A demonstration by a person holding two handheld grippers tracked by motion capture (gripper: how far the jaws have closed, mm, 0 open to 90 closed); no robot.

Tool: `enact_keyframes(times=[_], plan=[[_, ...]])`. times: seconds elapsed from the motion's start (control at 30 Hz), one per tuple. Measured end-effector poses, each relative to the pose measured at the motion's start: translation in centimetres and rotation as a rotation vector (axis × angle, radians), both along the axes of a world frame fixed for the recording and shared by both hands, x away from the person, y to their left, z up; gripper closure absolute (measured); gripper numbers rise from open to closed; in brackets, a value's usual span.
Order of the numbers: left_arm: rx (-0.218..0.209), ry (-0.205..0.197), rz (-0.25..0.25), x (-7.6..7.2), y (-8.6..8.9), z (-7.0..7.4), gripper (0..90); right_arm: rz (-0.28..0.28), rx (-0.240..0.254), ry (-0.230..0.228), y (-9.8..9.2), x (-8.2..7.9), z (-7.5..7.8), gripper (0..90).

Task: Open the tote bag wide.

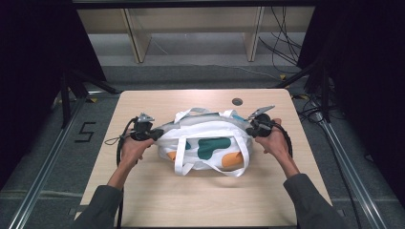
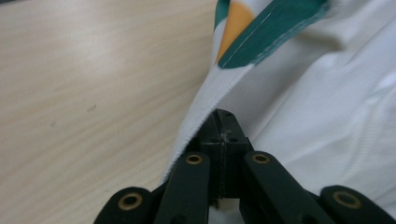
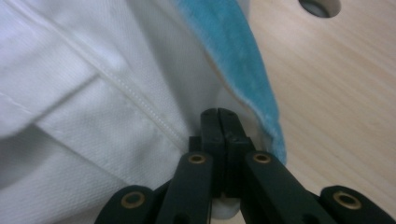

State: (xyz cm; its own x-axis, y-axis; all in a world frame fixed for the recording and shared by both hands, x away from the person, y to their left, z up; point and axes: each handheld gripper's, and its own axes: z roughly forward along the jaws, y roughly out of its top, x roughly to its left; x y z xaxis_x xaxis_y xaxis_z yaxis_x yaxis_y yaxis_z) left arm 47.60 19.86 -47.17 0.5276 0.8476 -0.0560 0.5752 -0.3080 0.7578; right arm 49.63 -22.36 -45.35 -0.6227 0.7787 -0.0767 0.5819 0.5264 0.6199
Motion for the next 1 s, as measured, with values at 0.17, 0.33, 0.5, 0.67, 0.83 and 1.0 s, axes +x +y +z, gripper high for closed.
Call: enact_keyframes(times=[0.17,0.33,0.5,0.67,0.83,1.0], plan=[[0.044,0.020,-0.019,0.1,-0.2,1.3,89.7,0.010,-0.054,0.006,0.3,0.2,0.8,90.0],[-0.130,-0.028,-0.034,-0.1,-0.8,4.2,89.5,0.040,0.076,-0.079,0.9,-0.2,4.6,90.0],[-0.134,0.001,-0.144,0.4,-4.9,5.5,88.6,0.093,0.132,-0.102,4.9,1.0,6.1,90.0],[-0.090,0.062,-0.162,1.8,-6.9,4.1,89.4,0.119,0.099,0.030,6.8,1.2,4.7,90.0],[-0.112,0.086,-0.150,2.3,-6.8,3.6,89.4,0.206,0.123,0.093,5.6,-1.8,4.3,90.0],[-0.095,0.085,-0.154,2.1,-7.3,3.7,89.5,0.340,0.028,0.157,5.5,-6.9,1.5,90.0]])
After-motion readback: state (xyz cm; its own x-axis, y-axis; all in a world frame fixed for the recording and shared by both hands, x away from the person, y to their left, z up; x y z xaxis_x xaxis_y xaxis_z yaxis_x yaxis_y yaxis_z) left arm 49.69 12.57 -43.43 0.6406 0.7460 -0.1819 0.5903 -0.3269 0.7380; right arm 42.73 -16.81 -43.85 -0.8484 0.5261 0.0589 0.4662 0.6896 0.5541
